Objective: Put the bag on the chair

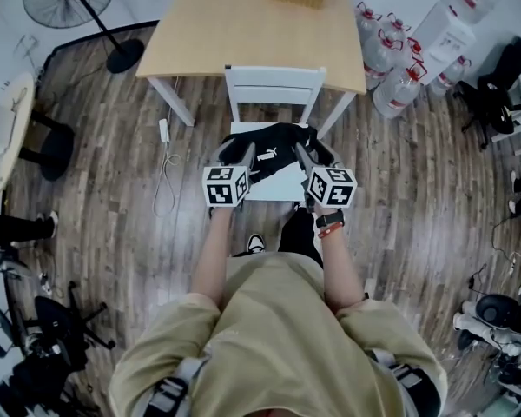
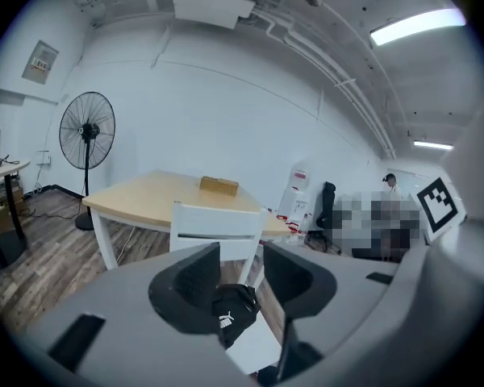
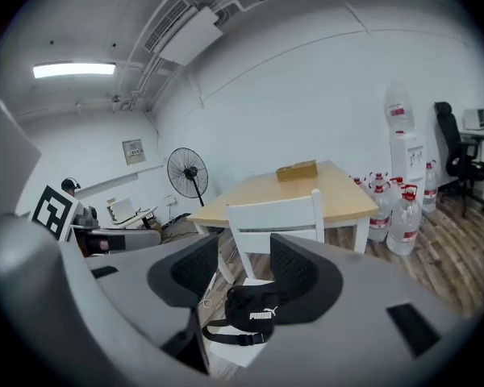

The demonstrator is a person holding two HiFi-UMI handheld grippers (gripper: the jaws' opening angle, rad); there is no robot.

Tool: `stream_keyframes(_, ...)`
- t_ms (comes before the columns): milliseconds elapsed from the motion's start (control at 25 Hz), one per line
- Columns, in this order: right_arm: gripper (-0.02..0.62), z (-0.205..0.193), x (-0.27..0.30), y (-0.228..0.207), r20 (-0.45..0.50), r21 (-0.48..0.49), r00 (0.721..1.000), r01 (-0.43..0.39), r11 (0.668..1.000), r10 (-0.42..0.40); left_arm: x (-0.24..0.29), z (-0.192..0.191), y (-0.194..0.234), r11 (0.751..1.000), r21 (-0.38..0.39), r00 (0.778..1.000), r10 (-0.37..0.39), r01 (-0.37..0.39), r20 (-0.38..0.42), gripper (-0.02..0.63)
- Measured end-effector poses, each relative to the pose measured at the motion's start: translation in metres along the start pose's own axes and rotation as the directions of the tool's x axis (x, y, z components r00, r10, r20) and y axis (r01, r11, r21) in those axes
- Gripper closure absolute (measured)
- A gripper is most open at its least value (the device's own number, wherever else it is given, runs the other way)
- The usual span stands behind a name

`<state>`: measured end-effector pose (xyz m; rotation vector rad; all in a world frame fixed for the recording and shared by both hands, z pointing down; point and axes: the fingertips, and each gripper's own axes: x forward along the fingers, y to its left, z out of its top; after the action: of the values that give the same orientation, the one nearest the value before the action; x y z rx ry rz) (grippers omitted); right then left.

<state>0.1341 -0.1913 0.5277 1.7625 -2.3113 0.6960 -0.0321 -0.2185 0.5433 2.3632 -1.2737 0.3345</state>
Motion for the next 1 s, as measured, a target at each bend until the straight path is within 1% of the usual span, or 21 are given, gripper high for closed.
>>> stream_keyframes(120, 0.399, 0.017, -0.010, 0.007, 0.037, -0.054, 0.999, 0.016, 0.998, -0.014, -0.014, 0.021, -0.004, 1.000, 0.030, 0.998, 0.004, -0.006, 0.060, 0.468)
stream_keyframes(240, 0.428, 0.033, -0.019, 0.016, 0.081, -0.070, 0.997, 0.013, 0.997, -0.007, -0.025, 0.033, -0.004, 0.998, 0.062, 0.996, 0.010, -0.015, 0.090, 0.505)
stream_keyframes(320, 0.446, 0.044, -0.024, 0.022, 0.108, -0.079, 0.994, 0.007, 0.997, 0.001, -0.030, 0.039, -0.005, 0.997, 0.079, 0.994, 0.016, -0.024, 0.107, 0.523)
stream_keyframes(440, 0.468, 0.055, -0.032, 0.032, 0.134, -0.101, 0.991, 0.001, 0.995, 0.013, -0.041, 0.049, -0.008, 0.996, 0.081, 0.989, 0.015, -0.027, 0.144, 0.546)
stream_keyframes(560, 0.514, 0.061, -0.041, 0.038, 0.158, -0.110, 0.987, 0.000, 0.994, 0.018, -0.053, 0.061, -0.015, 0.995, 0.100, 0.981, 0.003, -0.022, 0.192, 0.564)
stream_keyframes(680, 0.529, 0.062, -0.045, 0.043, 0.160, -0.111, 0.987, -0.005, 0.994, 0.023, -0.065, 0.073, -0.020, 0.993, 0.114, 0.972, -0.013, -0.014, 0.233, 0.575)
stream_keyframes(760, 0.541, 0.060, -0.046, 0.045, 0.160, -0.111, 0.987, -0.008, 0.994, 0.026, -0.068, 0.076, -0.023, 0.993, 0.121, 0.969, -0.020, -0.011, 0.247, 0.584)
stream_keyframes(1000, 0.563, 0.059, -0.050, 0.048, 0.168, -0.109, 0.985, -0.026, 0.994, 0.044, -0.067, 0.075, -0.035, 0.992, 0.124, 0.969, -0.048, 0.018, 0.242, 0.588)
